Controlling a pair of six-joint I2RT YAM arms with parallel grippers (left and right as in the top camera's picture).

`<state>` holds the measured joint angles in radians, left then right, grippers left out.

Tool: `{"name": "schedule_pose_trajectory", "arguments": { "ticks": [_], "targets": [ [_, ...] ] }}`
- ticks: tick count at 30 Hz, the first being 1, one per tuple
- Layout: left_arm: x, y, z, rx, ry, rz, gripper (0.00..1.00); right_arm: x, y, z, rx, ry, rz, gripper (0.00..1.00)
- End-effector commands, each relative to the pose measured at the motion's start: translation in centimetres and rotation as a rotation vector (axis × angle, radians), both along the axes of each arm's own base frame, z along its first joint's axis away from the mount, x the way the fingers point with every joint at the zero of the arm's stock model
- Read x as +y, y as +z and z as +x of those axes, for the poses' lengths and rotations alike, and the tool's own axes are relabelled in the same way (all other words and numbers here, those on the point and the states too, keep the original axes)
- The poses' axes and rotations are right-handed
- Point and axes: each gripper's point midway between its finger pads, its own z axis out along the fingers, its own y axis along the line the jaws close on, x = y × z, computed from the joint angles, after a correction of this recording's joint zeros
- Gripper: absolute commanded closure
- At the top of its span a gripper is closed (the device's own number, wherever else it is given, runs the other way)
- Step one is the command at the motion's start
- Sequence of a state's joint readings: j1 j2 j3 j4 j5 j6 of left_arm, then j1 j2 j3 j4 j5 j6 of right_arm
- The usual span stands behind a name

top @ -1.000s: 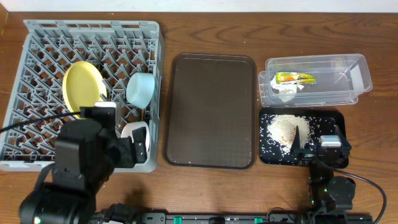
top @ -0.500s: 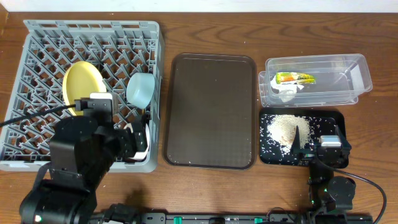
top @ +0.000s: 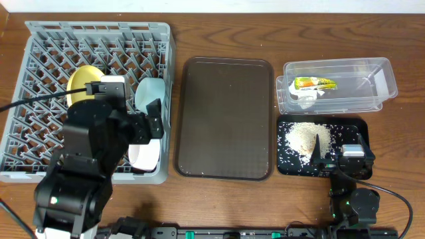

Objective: Sort waste into correct bins and load items into the dishwasher

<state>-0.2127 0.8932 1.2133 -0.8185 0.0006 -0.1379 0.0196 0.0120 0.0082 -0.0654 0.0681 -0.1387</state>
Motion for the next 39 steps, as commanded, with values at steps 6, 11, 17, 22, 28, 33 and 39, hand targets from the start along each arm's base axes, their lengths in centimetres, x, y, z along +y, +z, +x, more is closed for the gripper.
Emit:
{"name": "schedule_pose_trajectory", "arguments": {
  "ticks": [6, 11, 17, 22, 28, 33, 39],
  "targets": [
    [1.3, 3.3, -2.1, -0.194, 0.011, 0.035, 0.0, -0.2, 0.0, 0.0, -0.002, -0.011, 0.01, 0.01],
    [2.4, 2.7, -4.3, -0.276, 0.033, 0.037, 0.0, -0.2, -0.1, 0.0, -0.001, -0.011, 0.01, 0.01],
    [2.9, 0.0, -5.4, -0.387, 0.052, 0.018, 0.0, -0.2, -0.1, 0.0, -0.001, -0.011, 0.01, 0.01],
    [2.8, -2.3, -5.2, -0.492, 0.053, -0.004, 0.01, -0.2, 0.0, 0.0, -0.002, -0.011, 0.01, 0.01],
    [2.1, -6.0, -4.5, -0.557, 0.023, -0.027, 0.01, -0.2, 0.0, 0.0, -0.002, -0.011, 0.01, 0.01],
    [1.9, -8.7, -3.8, -0.598, 0.017, -0.035, 0.01, -0.2, 0.0, 0.0, -0.002, -0.011, 0.01, 0.01],
    [1.7, -12.1, -2.9, -0.604, 0.017, -0.037, 0.01, -0.2, -0.1, 0.0, -0.001, -0.011, 0.01, 0.01]
  ]
}}
